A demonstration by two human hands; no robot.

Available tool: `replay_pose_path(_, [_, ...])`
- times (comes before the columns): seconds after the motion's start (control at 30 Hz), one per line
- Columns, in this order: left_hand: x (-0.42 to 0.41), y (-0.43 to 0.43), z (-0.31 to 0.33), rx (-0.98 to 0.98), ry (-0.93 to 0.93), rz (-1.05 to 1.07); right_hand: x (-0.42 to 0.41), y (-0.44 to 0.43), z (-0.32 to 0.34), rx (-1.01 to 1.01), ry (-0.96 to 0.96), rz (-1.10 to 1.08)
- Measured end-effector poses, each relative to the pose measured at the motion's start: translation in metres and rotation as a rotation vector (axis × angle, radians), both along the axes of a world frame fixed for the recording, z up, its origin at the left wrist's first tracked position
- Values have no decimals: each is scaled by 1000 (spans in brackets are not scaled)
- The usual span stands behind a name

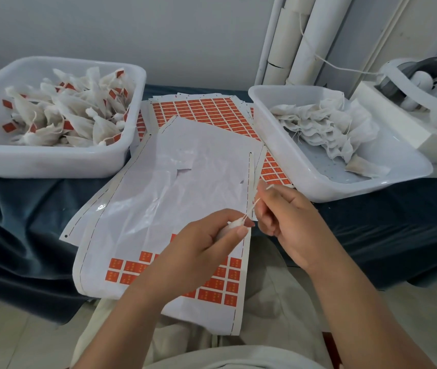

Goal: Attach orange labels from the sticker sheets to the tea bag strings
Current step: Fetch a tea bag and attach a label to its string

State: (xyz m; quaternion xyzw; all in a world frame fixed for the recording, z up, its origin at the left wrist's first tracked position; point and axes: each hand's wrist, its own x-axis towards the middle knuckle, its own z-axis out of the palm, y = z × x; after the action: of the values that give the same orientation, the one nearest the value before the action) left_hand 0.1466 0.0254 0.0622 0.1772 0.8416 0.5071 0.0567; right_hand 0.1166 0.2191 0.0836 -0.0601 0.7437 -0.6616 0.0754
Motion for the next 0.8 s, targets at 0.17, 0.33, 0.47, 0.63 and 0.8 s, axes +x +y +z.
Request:
replay_pose_path(0.17, [0,0,1,72,-27,32,-4,-3,-4,-210,-69,30])
replay_pose_path(0.33, [-3,-4,-3,69,-45,72,-7,-1,-5,-297,-183,50])
replay_pose_path(0.47, [-6,-8,-2,25,-89,58,-7,6,0,-204,-188,102])
replay_pose_path(0.63, [-7,-14,-2,-172,-205,-21,-3,9,7,232,-6,41])
replay_pose_path(0.8, [-7,-18,0,-6,-102,-25,2,8,13,429,194,-102])
